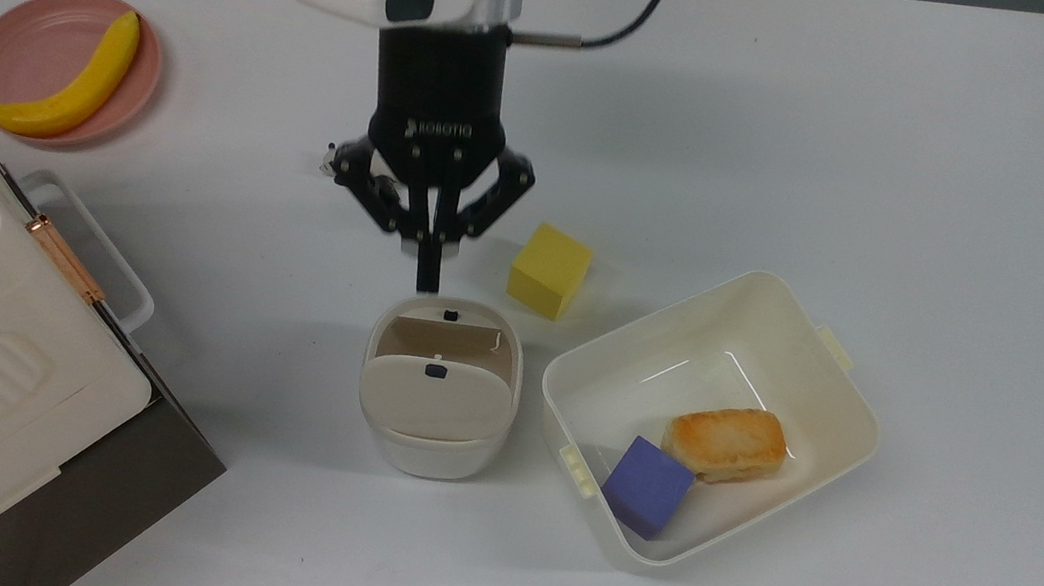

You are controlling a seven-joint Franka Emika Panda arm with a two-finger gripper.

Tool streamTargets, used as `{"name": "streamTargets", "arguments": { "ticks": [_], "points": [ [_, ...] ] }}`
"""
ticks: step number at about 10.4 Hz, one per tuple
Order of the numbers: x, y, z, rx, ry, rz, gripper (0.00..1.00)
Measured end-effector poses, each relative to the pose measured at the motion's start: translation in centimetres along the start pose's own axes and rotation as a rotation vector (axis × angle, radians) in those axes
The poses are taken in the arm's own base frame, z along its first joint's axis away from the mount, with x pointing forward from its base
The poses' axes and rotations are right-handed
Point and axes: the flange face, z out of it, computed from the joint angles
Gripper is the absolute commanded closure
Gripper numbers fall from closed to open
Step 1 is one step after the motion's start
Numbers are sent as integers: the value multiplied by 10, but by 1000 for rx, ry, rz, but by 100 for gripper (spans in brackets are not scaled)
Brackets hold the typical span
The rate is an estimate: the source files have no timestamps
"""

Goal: Close the trash can
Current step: 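Lower the gripper behind the open lid of the cream trash can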

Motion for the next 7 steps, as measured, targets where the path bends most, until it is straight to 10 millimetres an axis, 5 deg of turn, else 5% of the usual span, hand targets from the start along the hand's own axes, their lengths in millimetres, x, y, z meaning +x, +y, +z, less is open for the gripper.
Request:
{"name": "streamTargets", "arguments": {
  "ticks": [7],
  "points": [
    [-5, -2, 55, -16, 220, 0, 100]
  ]
}}
